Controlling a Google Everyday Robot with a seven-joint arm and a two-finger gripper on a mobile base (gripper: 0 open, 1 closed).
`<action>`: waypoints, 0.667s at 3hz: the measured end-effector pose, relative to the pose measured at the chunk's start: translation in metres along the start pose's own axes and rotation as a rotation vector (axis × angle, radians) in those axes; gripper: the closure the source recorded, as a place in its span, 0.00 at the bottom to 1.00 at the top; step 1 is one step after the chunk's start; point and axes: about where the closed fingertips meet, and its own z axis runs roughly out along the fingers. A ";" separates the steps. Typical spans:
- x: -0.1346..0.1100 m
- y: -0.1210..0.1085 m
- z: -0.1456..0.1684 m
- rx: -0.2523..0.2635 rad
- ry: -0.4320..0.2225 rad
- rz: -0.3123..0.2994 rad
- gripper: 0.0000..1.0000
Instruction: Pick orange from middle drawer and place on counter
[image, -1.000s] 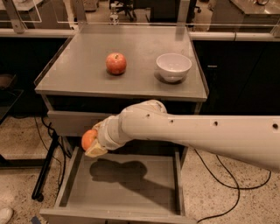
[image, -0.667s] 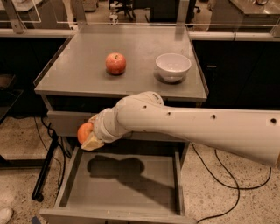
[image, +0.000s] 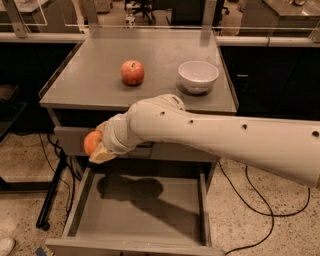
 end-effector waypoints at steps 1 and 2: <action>-0.021 -0.014 -0.007 0.019 -0.026 -0.036 1.00; -0.053 -0.039 -0.024 0.041 -0.032 -0.098 1.00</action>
Offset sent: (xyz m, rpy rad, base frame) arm 0.0336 0.0255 0.1046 -0.0089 -0.1500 0.0731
